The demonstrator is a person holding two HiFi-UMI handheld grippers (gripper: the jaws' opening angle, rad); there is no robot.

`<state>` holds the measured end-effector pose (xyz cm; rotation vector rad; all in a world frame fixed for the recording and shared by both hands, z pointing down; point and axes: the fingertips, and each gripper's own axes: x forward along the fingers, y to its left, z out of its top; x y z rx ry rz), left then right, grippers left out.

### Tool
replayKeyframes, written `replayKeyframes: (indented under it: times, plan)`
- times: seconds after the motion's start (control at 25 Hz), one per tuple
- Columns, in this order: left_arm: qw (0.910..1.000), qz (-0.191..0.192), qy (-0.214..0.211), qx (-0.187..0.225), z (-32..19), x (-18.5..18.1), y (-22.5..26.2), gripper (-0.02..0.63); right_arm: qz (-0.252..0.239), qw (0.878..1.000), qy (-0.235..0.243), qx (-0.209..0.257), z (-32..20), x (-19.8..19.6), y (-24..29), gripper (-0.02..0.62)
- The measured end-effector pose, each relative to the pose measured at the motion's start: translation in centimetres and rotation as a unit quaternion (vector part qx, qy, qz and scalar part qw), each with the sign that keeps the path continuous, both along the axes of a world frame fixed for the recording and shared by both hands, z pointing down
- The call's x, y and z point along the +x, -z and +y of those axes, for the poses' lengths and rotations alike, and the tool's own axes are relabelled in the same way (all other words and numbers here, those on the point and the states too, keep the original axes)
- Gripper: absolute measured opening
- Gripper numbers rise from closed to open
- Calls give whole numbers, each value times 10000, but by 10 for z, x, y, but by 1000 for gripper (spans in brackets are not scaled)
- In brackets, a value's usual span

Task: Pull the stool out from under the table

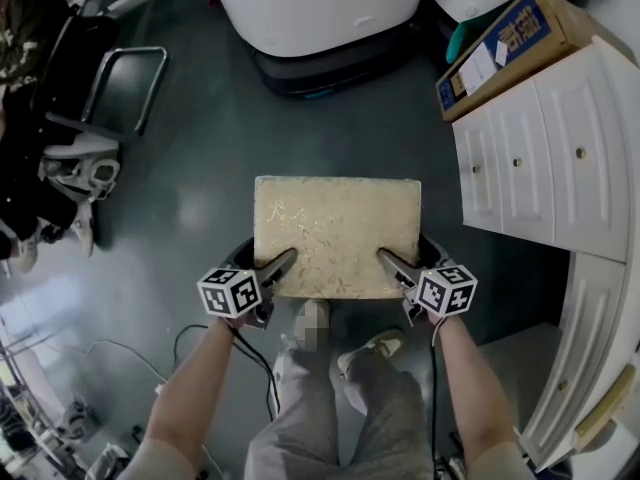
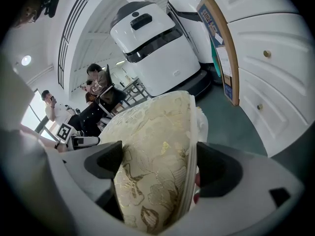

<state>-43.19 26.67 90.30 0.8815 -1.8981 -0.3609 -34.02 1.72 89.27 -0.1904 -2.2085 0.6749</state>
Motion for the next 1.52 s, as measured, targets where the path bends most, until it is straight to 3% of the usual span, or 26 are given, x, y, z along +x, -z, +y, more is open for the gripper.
replayKeyframes:
  times: [0.4, 0.56, 0.6, 0.68, 0.88, 0.92, 1.0, 1.16, 1.36, 1.52]
  plan:
    - [9995, 283, -64, -155, 4, 10, -8, 472, 410, 9991, 75, 56, 3, 12, -6, 488]
    - [9973, 39, -56, -736, 11, 10, 4, 471, 458, 9970, -110, 618, -6, 11, 15, 481]
    - [9959, -42, -118, -899, 11, 11, 10, 471, 399, 9964, -192, 718, -10, 10, 24, 442]
    - [9944, -84, -189, -1036, 9, 13, 24, 469, 245, 9951, -245, 923, -18, 5, 47, 285]
    - [9948, -333, -340, -898, -5, 5, 80, 462, -189, 9928, -113, 1173, -23, -9, 116, 183]
    - [9943, -390, -353, -932, -6, 3, 92, 450, -287, 9920, -95, 1226, -23, -11, 133, 158]
    - [9931, -503, -304, -1019, -8, -5, 116, 284, -469, 9900, -91, 1324, -23, -14, 167, 141]
    - [9922, -697, -431, -943, -23, -16, 171, 231, -736, 9860, -242, 1477, -24, -15, 232, 87]
    - [9809, -1555, -812, -836, -56, -19, 262, 123, -1168, 9812, -535, 1439, -32, -11, 321, 41]
    - [9725, -2056, -953, -537, -83, -18, 336, 93, -1544, 9743, -671, 1497, -36, -2, 394, 26]
